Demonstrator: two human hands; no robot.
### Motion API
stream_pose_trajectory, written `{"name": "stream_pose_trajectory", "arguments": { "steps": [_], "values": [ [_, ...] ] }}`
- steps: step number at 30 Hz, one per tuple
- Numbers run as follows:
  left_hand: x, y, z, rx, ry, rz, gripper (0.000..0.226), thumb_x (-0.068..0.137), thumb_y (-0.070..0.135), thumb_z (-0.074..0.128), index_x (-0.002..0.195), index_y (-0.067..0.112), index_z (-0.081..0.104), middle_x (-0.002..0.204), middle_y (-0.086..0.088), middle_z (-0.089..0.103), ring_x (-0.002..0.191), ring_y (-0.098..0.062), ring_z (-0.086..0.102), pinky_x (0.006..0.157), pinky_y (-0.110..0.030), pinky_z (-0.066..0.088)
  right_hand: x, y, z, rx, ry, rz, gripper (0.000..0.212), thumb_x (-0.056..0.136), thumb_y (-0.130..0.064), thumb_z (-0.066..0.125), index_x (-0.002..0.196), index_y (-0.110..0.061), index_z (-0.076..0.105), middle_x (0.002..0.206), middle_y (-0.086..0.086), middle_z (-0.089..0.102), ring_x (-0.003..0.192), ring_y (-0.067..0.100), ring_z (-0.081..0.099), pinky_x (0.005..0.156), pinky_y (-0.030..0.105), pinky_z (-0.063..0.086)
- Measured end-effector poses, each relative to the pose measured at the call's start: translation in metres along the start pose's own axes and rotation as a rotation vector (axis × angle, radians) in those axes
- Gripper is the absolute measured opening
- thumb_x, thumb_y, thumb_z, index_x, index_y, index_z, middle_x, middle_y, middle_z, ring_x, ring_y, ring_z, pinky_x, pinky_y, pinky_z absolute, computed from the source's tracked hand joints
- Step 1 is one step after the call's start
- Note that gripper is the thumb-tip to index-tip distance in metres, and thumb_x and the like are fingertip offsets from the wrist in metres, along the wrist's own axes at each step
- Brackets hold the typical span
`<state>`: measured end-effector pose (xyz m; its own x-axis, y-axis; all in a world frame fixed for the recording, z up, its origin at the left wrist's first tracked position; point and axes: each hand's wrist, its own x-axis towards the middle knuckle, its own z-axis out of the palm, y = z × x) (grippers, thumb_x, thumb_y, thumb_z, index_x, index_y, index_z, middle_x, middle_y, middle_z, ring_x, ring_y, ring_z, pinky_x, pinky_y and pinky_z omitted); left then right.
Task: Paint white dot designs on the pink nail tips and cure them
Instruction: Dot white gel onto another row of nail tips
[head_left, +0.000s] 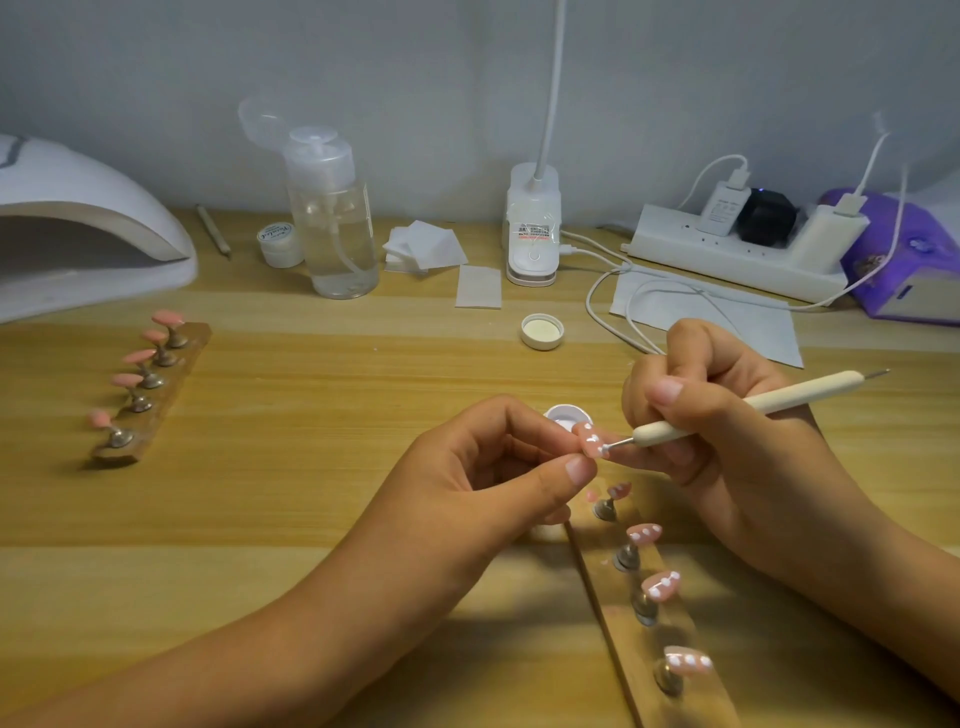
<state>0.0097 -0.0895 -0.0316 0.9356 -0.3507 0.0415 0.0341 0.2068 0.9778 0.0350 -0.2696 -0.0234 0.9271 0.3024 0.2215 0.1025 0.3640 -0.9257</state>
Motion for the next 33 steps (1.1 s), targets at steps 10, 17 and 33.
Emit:
{"name": "stream_pose_trajectory", "arguments": {
  "steps": [10, 17, 33],
  "values": [
    [0.0001, -0.0002, 0.0002, 0.001, 0.001, -0.007, 0.008, 0.073, 0.016, 0.070, 0.073, 0.024, 0.071, 0.076, 0.004, 0.068, 0.069, -0.003, 0.061, 0.064, -0.015, 0.050, -0.0010, -0.0005, -0.0004, -0.006, -0.001, 0.001, 0.019, 0.074, -0.013, 0.061, 0.059, -0.021, 0.053, 0.055, -0.004, 0.050, 0.050, 0.004, 0.049, 0.057, 0.022, 0.054],
    [0.0000, 0.0002, 0.0003, 0.006, -0.003, -0.006, 0.007, 0.073, 0.016, 0.070, 0.075, 0.022, 0.072, 0.076, 0.004, 0.069, 0.070, -0.002, 0.061, 0.064, -0.015, 0.051, -0.0001, -0.0009, -0.0001, 0.022, 0.008, 0.008, 0.019, 0.076, -0.014, 0.061, 0.060, -0.020, 0.053, 0.056, -0.004, 0.051, 0.053, 0.004, 0.054, 0.057, 0.022, 0.056],
    [-0.0003, 0.0007, 0.0004, 0.018, -0.013, 0.007, 0.010, 0.072, 0.015, 0.070, 0.073, 0.024, 0.072, 0.070, 0.006, 0.066, 0.064, -0.004, 0.060, 0.063, -0.014, 0.049, 0.0009, 0.0002, 0.0009, 0.023, 0.028, 0.015, 0.020, 0.075, -0.014, 0.063, 0.059, -0.021, 0.053, 0.056, -0.002, 0.048, 0.051, 0.004, 0.051, 0.056, 0.021, 0.056]
  ]
}}
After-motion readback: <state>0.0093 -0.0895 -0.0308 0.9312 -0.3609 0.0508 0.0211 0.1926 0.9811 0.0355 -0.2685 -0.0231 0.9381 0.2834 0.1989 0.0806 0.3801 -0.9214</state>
